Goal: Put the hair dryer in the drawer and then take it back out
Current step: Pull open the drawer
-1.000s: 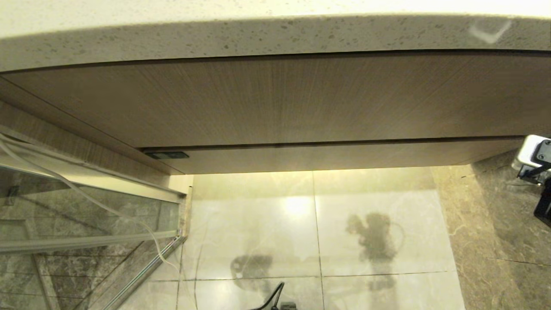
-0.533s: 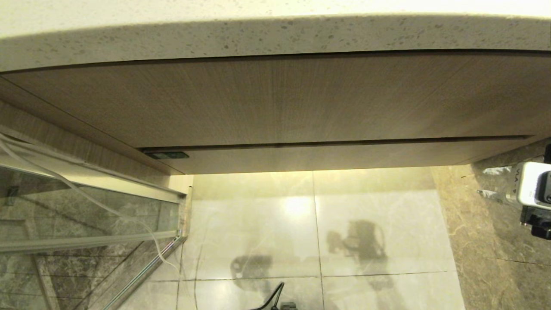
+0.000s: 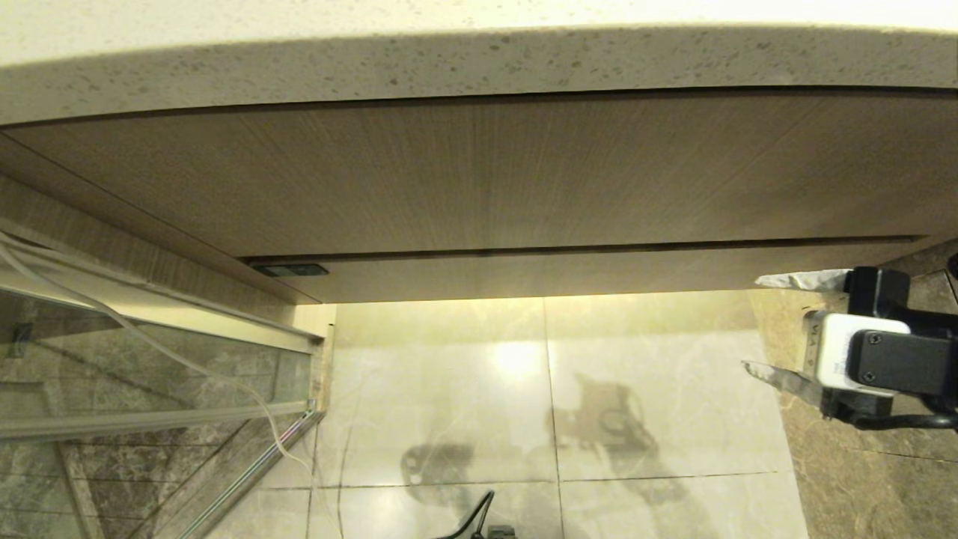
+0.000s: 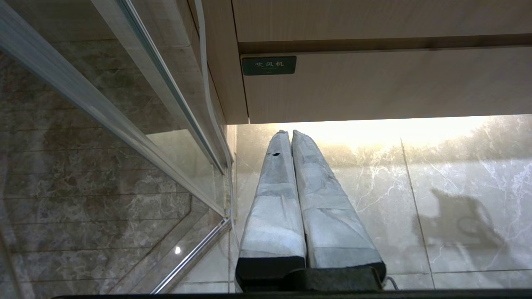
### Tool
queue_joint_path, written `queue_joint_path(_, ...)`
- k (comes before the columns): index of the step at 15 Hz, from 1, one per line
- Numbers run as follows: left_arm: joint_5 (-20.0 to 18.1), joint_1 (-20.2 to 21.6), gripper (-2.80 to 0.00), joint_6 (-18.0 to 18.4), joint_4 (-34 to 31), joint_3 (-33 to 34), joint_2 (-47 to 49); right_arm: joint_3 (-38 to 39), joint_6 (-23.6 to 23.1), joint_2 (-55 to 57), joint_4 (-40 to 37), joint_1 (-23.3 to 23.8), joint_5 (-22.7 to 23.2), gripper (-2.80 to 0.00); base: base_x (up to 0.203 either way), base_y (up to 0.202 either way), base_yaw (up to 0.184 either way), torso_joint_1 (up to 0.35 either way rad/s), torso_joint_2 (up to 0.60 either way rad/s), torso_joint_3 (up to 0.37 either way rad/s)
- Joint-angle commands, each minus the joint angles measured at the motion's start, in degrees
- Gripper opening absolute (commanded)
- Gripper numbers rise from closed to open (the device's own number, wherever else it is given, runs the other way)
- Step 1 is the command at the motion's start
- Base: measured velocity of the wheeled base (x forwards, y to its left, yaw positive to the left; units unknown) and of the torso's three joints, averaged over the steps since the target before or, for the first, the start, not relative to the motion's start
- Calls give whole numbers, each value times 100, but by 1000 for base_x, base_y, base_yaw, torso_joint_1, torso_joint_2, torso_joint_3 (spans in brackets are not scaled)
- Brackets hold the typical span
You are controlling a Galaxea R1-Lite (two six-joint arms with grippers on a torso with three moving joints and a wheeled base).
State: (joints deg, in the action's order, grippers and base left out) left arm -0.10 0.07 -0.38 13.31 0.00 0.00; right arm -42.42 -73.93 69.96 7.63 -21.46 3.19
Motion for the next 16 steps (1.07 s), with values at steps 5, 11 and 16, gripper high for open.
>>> queue_joint_path(5,1,1,-280,2,11,229,0,235,-296,1167,1711,-19,653,0,0,0,0,0,0,0)
queue_joint_path(11,1,1,-280,-4,7,229,0,402,-1275,1706,2384,535,946,0,0,0,0,0,0,0)
queue_joint_path(16,1,1,-280,-6,5,229,0,363,-1564,2146,2882,583,911,0,0,0,0,0,0,0)
